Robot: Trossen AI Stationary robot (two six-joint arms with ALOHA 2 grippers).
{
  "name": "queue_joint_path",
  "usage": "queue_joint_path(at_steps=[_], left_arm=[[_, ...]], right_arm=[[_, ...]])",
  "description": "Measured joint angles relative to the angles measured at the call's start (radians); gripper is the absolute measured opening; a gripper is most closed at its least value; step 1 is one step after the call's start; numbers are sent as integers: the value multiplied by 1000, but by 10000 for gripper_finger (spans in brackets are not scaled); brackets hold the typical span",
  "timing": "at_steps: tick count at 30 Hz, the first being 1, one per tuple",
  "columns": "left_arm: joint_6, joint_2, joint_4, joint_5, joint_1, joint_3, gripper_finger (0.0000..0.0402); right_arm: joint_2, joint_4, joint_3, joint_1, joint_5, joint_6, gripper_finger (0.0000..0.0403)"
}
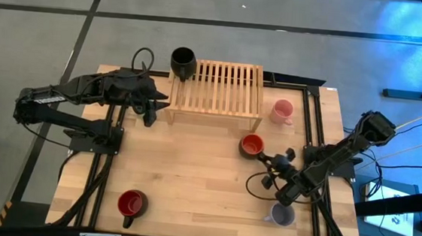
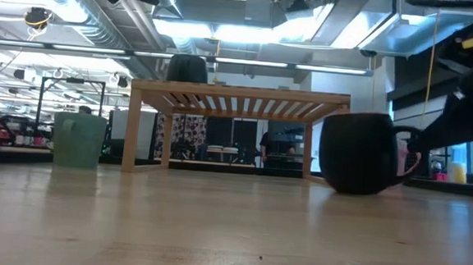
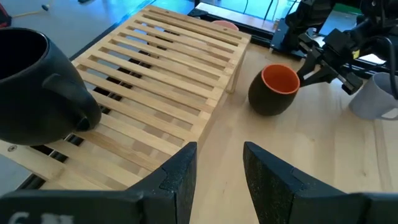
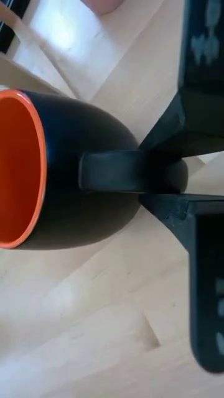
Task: Place coffee mugs
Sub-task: Put the orange mug on the shelf
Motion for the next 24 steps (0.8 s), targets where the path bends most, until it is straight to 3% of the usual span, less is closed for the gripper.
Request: queue_joint_path(at_steps=[5,12,24], left_arm=[[8,-10,-3,36,0,0,126],[57,-73,-43,60,0,0,126],[64,-170,-84,56,0,0,126]], right_arm=[[1,-4,104,-59,-74,-75,49],[25,-4,294,-155,-65,-140,49],[241,-1,690,-294,-52,-329,49]])
